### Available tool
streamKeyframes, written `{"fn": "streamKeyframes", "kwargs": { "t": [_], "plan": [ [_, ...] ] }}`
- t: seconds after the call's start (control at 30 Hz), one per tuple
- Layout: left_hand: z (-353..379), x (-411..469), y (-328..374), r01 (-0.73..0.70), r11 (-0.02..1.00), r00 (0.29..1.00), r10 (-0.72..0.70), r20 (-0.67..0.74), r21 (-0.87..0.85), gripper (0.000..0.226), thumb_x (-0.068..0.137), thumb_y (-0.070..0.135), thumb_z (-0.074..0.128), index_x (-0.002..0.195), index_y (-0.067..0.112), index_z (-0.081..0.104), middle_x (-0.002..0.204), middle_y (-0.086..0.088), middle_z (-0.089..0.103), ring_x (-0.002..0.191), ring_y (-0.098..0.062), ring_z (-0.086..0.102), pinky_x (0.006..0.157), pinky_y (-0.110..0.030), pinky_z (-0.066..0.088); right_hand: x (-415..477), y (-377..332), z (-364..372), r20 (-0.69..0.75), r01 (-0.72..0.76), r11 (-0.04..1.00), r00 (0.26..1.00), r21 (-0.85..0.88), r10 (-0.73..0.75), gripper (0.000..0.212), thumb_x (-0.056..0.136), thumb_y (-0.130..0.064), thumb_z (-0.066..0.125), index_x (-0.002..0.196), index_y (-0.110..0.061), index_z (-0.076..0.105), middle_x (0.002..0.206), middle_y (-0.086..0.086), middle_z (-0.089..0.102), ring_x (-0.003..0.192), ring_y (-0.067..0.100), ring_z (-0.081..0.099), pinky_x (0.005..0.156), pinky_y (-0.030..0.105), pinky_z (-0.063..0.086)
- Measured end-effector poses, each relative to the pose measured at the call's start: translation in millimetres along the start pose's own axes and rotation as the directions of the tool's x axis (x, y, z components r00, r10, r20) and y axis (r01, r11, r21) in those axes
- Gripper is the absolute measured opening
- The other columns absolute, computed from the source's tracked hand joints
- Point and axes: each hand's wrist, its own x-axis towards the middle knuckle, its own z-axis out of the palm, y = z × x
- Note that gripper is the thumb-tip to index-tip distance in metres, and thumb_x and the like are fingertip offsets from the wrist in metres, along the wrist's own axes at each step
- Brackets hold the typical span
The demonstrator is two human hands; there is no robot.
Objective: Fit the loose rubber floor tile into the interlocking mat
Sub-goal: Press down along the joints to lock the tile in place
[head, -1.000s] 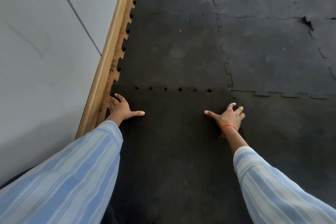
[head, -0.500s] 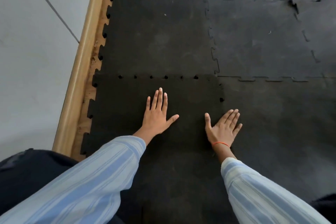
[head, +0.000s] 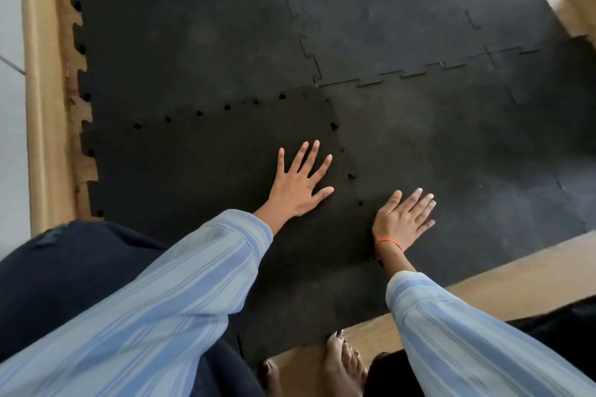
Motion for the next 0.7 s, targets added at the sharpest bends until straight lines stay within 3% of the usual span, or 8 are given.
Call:
{"fn": "streamKeyframes", "kwargs": {
  "t": [0.03, 0.2, 0.3, 0.4, 0.5, 0.63, 0.7],
  "plan": [
    [2.7, 3.1, 2.5, 0.0, 1.0, 1.0, 0.0, -0.001, 0.0, 0.069, 0.091, 0.067, 0.007, 0.147, 0.035, -0.017, 0.156, -0.003, -0.027, 0.143, -0.025, -0.024, 0.106, -0.06, -0.02, -2.4, 6.9, 4.4, 0.011, -0.005, 0.999, 1.0, -0.036, 0.005, 0.059, 0.102, -0.04, 0.02, 0.152, -0.011, 0.009, 0.162, 0.012, 0.002, 0.149, 0.023, -0.003, 0.12, 0.049, -0.003],
    [9.9, 3.6, -0.4, 0.025, 0.999, 0.998, -0.023, -0.06, 0.031, 0.07, 0.088, 0.069, 0.0, 0.144, 0.036, -0.024, 0.155, -0.004, -0.03, 0.142, -0.027, -0.025, 0.105, -0.063, -0.018, 6.5, -0.2, 18.7, 0.033, 0.247, 0.939, 0.968, -0.24, -0.247, 0.06, 0.102, -0.039, 0.023, 0.152, -0.011, 0.006, 0.161, 0.013, 0.003, 0.149, 0.026, 0.0, 0.117, 0.056, -0.002],
    [12.5, 4.1, -0.7, 0.036, 0.999, 0.996, -0.033, -0.078, 0.039, 0.07, 0.087, 0.069, -0.003, 0.144, 0.036, -0.026, 0.154, -0.004, -0.033, 0.142, -0.028, -0.026, 0.104, -0.062, -0.019, 7.6, 1.8, 20.9, 0.016, 0.323, 0.904, 0.943, -0.281, -0.332, 0.057, 0.102, -0.033, 0.029, 0.152, -0.013, 0.013, 0.16, 0.014, 0.011, 0.149, 0.028, 0.008, 0.115, 0.06, 0.001],
    [10.3, 4.5, -0.6, 0.029, 0.999, 0.998, -0.028, -0.056, 0.022, 0.071, 0.086, 0.07, -0.004, 0.143, 0.036, -0.029, 0.153, -0.003, -0.035, 0.141, -0.028, -0.027, 0.105, -0.062, -0.019, 9.4, -0.6, 18.2, 0.089, 0.37, 0.895, 0.929, -0.251, -0.359, 0.056, 0.102, -0.032, 0.03, 0.152, -0.017, 0.012, 0.161, 0.01, 0.012, 0.149, 0.026, 0.008, 0.116, 0.058, 0.0],
    [11.9, 4.7, -1.5, 0.034, 0.999, 0.997, -0.033, -0.067, 0.018, 0.071, 0.085, 0.071, -0.005, 0.143, 0.037, -0.028, 0.153, -0.003, -0.034, 0.142, -0.027, -0.027, 0.106, -0.063, -0.017, 11.4, 12.0, 10.5, 0.134, 0.363, 0.919, 0.929, -0.156, -0.344, 0.054, 0.102, -0.035, 0.026, 0.152, -0.018, 0.014, 0.161, 0.001, 0.012, 0.149, 0.019, 0.006, 0.118, 0.051, -0.001],
    [10.6, 2.3, 0.5, 0.026, 0.999, 0.996, -0.023, -0.08, 0.03, 0.071, 0.087, 0.07, -0.001, 0.146, 0.036, -0.022, 0.157, -0.004, -0.026, 0.144, -0.028, -0.021, 0.108, -0.065, -0.01, -20.3, 67.6, -13.8, -0.007, 0.245, 0.967, 0.97, 0.077, -0.245, 0.042, 0.102, -0.022, 0.033, 0.141, -0.007, 0.039, 0.154, 0.008, 0.033, 0.146, 0.025, 0.023, 0.121, 0.042, 0.013],
    [9.1, 2.6, 0.5, 0.023, 0.999, 0.996, -0.02, -0.087, 0.025, 0.072, 0.087, 0.07, 0.001, 0.148, 0.035, -0.017, 0.158, -0.005, -0.021, 0.145, -0.028, -0.017, 0.108, -0.066, -0.007, -39.7, 86.0, -17.4, -0.04, 0.156, 0.984, 0.987, 0.08, -0.153, 0.04, 0.102, -0.022, 0.033, 0.137, -0.007, 0.045, 0.153, 0.009, 0.036, 0.144, 0.026, 0.025, 0.12, 0.041, 0.016]
  ]
}}
